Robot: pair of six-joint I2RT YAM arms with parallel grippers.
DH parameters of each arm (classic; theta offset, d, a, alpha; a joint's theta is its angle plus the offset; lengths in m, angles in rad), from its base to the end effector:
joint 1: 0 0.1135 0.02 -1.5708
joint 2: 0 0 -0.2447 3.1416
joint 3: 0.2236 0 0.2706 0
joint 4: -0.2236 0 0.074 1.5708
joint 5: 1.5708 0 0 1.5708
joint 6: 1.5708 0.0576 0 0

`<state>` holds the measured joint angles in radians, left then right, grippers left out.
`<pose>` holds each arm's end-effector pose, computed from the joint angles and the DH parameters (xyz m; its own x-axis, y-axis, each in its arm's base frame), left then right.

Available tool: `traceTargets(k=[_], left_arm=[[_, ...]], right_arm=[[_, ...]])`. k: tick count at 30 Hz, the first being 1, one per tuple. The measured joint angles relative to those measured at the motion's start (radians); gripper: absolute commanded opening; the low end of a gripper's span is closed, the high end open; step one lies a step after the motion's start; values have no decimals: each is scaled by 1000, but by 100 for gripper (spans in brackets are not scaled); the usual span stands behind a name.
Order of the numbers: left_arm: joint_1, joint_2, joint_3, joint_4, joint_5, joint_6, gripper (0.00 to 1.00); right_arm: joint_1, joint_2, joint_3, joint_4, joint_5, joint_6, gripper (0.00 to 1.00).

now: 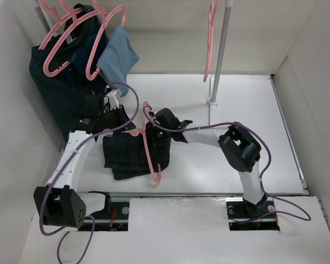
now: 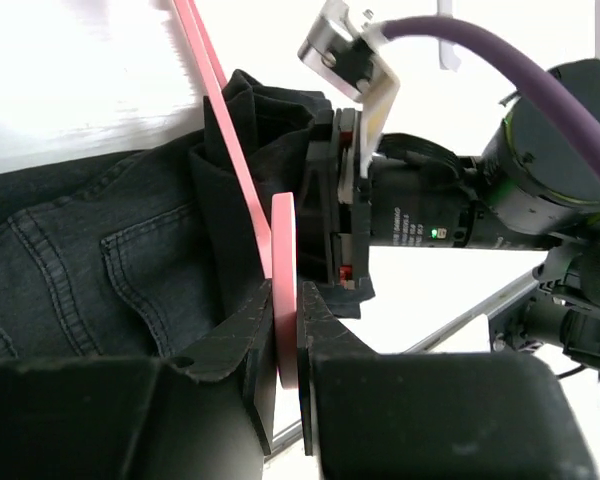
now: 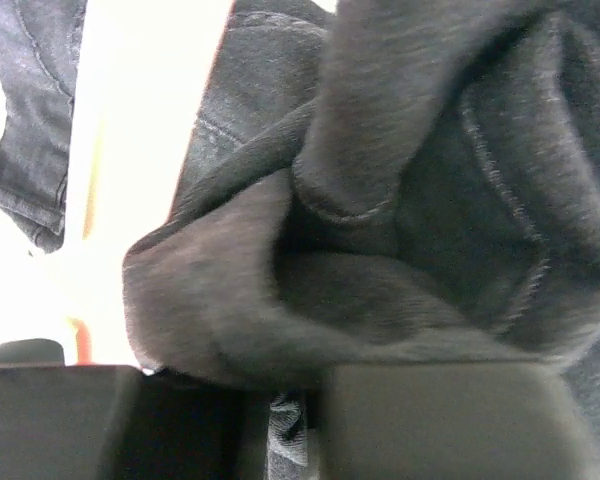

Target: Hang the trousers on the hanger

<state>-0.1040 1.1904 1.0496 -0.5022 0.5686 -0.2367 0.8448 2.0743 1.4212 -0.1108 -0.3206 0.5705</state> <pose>0.2921 -0.0617 0.2896 -0.7007 -0.1255 -0.7023 0.3619 0.7858 -0.5015 0.3031 0.3688 0.1261 -0.8514 -0.1870 -0.4901 -0.4765 0.6664 0.5735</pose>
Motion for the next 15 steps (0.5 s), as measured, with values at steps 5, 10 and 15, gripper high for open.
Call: traceTargets(k=[5,10,15], left_arm=[[-2,0,0,5,22,6,0],[-8,-1,0,5,25,9,0],[-10,-1,0,5,24,13,0]], right_arm=[[1,-85,-62,-27,52,-61,55],[1,-225,-77,-171,141,-139,64],[-16,-319,-61,-258,173,-172,31]])
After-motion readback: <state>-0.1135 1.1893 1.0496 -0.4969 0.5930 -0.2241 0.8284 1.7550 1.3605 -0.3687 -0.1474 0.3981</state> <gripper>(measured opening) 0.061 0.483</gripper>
